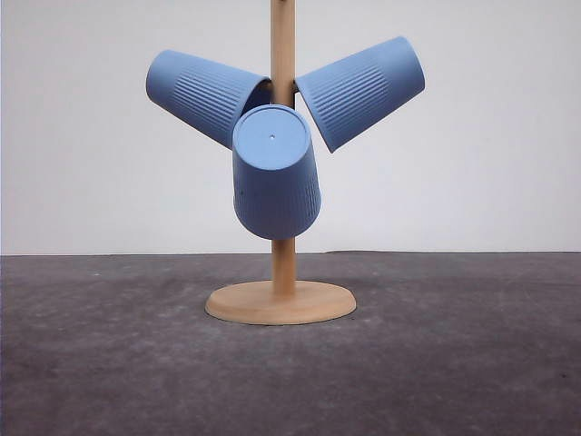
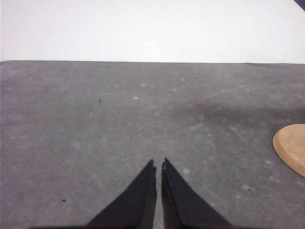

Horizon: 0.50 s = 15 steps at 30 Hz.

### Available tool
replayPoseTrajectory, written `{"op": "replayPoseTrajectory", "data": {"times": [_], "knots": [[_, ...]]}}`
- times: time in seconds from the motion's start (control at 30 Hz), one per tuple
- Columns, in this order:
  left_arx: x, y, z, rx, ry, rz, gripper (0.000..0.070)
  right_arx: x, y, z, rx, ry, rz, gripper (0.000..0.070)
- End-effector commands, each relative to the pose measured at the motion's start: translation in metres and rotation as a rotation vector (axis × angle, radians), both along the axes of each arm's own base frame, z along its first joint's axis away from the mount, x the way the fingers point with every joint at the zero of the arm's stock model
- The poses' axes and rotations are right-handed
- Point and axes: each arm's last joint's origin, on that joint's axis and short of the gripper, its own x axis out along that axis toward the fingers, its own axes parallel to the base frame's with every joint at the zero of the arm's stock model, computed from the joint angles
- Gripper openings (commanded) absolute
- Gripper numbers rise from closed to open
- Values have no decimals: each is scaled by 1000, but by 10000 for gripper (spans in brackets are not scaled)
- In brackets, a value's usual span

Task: Place three cups

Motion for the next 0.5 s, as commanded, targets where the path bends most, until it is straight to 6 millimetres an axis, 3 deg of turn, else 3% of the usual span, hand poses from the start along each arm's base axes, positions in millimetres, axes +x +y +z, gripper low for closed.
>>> {"op": "replayPoseTrajectory", "data": {"times": [0.0, 0.47], "knots": [[1, 0, -3, -1, 0, -1, 0, 0, 0, 1, 10, -11, -4, 9], [1, 0, -3, -1, 0, -1, 0, 0, 0, 1, 10, -10, -4, 9]]}}
